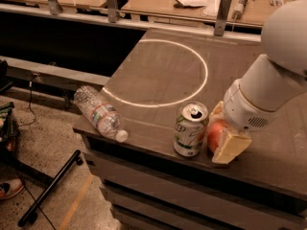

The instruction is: Pick apple

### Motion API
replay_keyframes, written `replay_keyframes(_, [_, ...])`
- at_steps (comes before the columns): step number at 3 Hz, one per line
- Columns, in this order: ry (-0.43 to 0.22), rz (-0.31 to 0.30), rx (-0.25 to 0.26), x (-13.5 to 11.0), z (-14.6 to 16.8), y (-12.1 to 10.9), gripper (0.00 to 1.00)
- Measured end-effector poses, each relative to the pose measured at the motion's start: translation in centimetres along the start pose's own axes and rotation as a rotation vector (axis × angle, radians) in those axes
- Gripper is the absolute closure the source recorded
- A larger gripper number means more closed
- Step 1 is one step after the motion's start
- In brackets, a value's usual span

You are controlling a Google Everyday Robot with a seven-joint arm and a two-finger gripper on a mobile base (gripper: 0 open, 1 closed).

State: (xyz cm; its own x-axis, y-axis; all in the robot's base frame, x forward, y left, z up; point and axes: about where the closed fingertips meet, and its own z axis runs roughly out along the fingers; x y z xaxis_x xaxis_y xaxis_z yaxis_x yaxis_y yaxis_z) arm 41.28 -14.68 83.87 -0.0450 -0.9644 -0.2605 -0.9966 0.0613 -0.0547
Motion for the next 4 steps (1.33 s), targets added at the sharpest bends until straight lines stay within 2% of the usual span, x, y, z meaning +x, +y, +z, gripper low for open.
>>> replay_keyframes(1, [0.000, 0.000, -0.001, -0.1, -0.2, 0.0, 0.78])
replay_keyframes(2, [-0.006, 0.015, 0.029, 0.9, -1.7, -1.3, 0.99])
replay_keyframes(3, [-0.034, 0.057, 0.122, 3.7, -7.5, -4.4, 1.00])
replay_keyframes(4, [-0.047, 0.074, 0.166, 4.9, -10.3, -5.7, 1.00])
